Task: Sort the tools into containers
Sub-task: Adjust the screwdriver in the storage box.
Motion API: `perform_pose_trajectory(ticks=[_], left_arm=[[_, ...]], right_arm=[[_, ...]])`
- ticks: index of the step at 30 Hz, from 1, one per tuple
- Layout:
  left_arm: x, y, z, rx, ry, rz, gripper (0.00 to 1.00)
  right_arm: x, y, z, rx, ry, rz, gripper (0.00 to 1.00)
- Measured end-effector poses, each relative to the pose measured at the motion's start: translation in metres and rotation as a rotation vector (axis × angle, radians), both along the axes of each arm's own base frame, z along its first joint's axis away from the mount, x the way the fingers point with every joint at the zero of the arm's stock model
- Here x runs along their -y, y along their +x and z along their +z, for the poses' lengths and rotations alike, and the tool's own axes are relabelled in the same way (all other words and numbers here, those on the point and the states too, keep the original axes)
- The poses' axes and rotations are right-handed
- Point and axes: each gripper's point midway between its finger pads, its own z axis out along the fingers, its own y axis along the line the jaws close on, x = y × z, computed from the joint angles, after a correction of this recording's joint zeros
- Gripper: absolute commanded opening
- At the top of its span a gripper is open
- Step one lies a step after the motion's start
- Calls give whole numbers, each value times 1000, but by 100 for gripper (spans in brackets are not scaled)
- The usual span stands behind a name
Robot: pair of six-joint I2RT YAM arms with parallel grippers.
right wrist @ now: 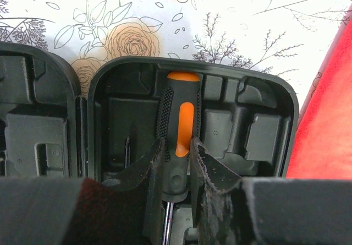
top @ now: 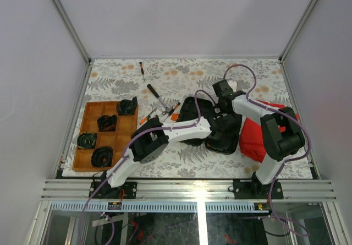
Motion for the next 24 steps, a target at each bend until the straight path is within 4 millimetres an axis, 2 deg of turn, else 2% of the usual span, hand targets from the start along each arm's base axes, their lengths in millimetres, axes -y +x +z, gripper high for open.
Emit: perform_pose_trajectory(ticks=[3,6,12,15,19,24], left_arm=[[1,0,7,12,-86,-43,0],[-7,-3,11,32,-135,-91,0],[-42,-17,11,11,-132,-116,0],[-59,-18,12,-18,-130,-88,1],[-80,-8,14,-4,-116,-55,2],[-96,0,18,43,-85,-46,2]], right_arm=[[-2,0,4,11,25,4,0],[-9,-6,6,-3,66,23,5],[-18,-27,11,-56,162,50,21],[-20,-45,23,-83,233,64,26],[-26,-74,38,-117,319,102,31],[-36,-79,69,-47,419,154,38]])
